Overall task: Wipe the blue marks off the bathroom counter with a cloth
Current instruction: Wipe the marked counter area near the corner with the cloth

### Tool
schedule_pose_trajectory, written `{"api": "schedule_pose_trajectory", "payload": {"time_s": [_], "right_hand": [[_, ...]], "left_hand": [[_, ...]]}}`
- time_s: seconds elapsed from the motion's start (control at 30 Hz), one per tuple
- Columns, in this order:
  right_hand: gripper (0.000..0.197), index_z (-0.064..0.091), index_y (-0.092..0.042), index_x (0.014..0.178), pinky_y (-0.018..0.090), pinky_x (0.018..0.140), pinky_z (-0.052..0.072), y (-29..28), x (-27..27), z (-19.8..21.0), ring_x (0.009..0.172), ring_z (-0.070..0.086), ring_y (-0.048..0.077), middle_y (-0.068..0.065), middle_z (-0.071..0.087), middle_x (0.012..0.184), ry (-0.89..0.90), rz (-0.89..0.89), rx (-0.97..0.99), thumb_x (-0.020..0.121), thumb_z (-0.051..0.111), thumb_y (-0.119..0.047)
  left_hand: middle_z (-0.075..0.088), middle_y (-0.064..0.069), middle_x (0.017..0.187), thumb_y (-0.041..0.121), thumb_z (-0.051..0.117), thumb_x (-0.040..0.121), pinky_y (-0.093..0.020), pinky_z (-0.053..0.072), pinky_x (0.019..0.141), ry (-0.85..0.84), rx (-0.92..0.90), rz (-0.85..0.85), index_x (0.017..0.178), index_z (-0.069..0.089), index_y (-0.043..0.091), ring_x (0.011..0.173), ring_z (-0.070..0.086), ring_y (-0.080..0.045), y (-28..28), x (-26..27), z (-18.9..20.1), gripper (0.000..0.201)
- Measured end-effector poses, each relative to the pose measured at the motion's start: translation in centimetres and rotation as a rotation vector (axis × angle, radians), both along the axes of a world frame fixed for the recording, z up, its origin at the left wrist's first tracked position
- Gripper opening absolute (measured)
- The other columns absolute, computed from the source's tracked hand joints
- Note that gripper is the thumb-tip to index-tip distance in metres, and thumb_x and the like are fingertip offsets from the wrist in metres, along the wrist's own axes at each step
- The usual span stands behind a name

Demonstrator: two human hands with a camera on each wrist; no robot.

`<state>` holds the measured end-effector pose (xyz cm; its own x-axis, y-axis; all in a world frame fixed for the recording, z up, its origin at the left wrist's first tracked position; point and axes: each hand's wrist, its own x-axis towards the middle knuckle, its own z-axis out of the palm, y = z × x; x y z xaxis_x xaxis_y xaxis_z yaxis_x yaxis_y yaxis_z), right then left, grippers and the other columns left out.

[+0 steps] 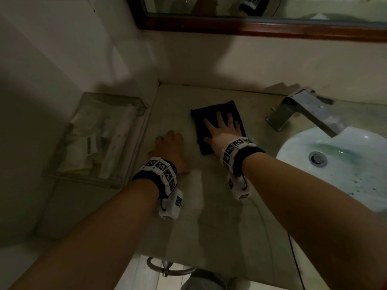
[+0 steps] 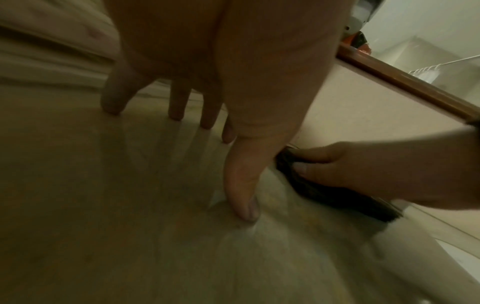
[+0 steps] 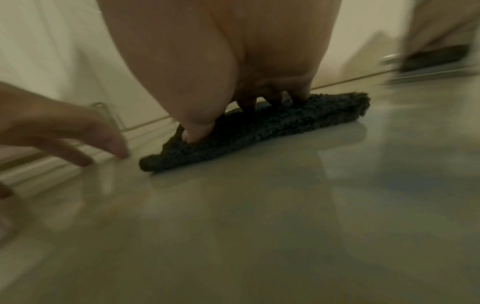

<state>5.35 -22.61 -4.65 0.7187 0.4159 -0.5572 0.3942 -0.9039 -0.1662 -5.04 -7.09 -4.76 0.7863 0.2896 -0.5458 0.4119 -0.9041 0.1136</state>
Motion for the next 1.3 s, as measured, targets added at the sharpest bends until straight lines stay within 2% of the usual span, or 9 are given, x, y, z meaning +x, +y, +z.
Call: {"api": "schedule_pose_trajectory", "payload": {"time_s": [0.13,0.23,0.33,0.47,0.63,0.77,0.93,1.13,1.3], "right_hand": [[0.068,-0.002,-0.039,0.154,0.052,0.12,-0.002,-3.6,-0.1,-0.2,0.147,-0.017,0.036,0.004,-0.019,0.162,-0.019,-0.064,-0.016,0.099,0.035,-0.055],[0.068,-0.001,-0.036,0.154,0.05,0.12,0.001,-6.4,-0.7,-0.3,0.148,-0.015,0.033,0.002,-0.017,0.162,-0.023,-0.098,-0.015,0.099,0.035,-0.053],[0.066,0.002,-0.031,0.155,0.047,0.12,0.003,-9.3,-2.2,-0.4,0.149,-0.011,0.03,0.002,-0.013,0.163,-0.069,-0.099,0.0,0.101,0.035,-0.049],[0.064,0.004,-0.029,0.156,0.044,0.121,0.005,-12.6,-4.7,-0.3,0.15,-0.008,0.029,0.003,-0.01,0.163,-0.113,-0.087,0.023,0.102,0.035,-0.043],[0.063,0.005,-0.03,0.156,0.044,0.121,0.013,-16.0,-7.6,-0.3,0.15,-0.007,0.028,0.002,-0.009,0.164,-0.102,-0.082,0.032,0.102,0.036,-0.042],[0.064,0.006,-0.03,0.156,0.045,0.121,0.016,-17.6,-10.1,0.2,0.15,-0.001,0.033,0.006,-0.007,0.164,-0.09,0.001,0.023,0.102,0.039,-0.039],[0.065,0.004,-0.033,0.155,0.045,0.12,0.014,-17.8,-12.1,0.4,0.149,-0.006,0.034,0.004,-0.01,0.163,-0.082,0.109,-0.017,0.102,0.04,-0.041],[0.068,0.0,-0.035,0.155,0.047,0.119,0.013,-16.0,-10.6,-0.3,0.148,-0.011,0.035,0.006,-0.014,0.163,-0.074,0.04,-0.005,0.1,0.039,-0.046],[0.068,0.0,-0.035,0.155,0.048,0.12,0.011,-12.4,-6.3,-0.3,0.148,-0.01,0.035,0.007,-0.013,0.163,-0.072,-0.005,-0.023,0.1,0.039,-0.046]], "left_hand": [[0.007,-0.001,0.16,0.051,0.088,0.055,-0.059,0.03,0.11,-0.012,-0.011,0.008,0.149,0.019,0.028,0.143,0.01,-0.034,-0.1,-0.3,-0.2,0.118],[0.006,-0.002,0.16,0.049,0.084,0.063,-0.057,0.03,0.111,-0.011,-0.003,0.014,0.149,0.021,0.027,0.144,0.01,-0.035,-0.6,-0.8,0.2,0.109],[0.02,-0.005,0.155,0.037,0.079,0.073,-0.053,0.037,0.106,-0.062,0.013,0.011,0.143,0.035,0.026,0.138,0.021,-0.037,-2.0,-1.6,0.8,0.083],[0.034,-0.006,0.146,0.026,0.059,0.09,-0.055,0.044,0.097,-0.157,-0.008,0.0,0.134,0.052,0.025,0.128,0.033,-0.035,-5.5,-2.7,0.8,0.044],[0.03,-0.005,0.149,0.027,0.058,0.09,-0.053,0.044,0.097,-0.112,0.026,-0.048,0.14,0.043,0.026,0.13,0.031,-0.036,-7.7,-3.9,0.7,0.052],[0.027,-0.006,0.154,0.033,0.06,0.089,-0.054,0.037,0.106,-0.086,0.049,-0.087,0.144,0.04,0.026,0.133,0.031,-0.039,-7.4,-4.2,0.3,0.059],[0.032,-0.008,0.15,0.032,0.061,0.087,-0.054,0.041,0.102,-0.074,0.052,-0.087,0.141,0.042,0.023,0.128,0.035,-0.039,-7.4,-3.8,0.7,0.059],[0.034,-0.002,0.143,0.032,0.067,0.081,-0.056,0.044,0.094,-0.062,0.074,-0.055,0.137,0.042,0.031,0.125,0.034,-0.035,-7.1,-3.4,0.8,0.062],[0.031,-0.001,0.143,0.035,0.068,0.078,-0.056,0.043,0.09,-0.093,0.074,-0.012,0.131,0.044,0.033,0.126,0.032,-0.033,-6.8,-3.4,0.4,0.058]]}}
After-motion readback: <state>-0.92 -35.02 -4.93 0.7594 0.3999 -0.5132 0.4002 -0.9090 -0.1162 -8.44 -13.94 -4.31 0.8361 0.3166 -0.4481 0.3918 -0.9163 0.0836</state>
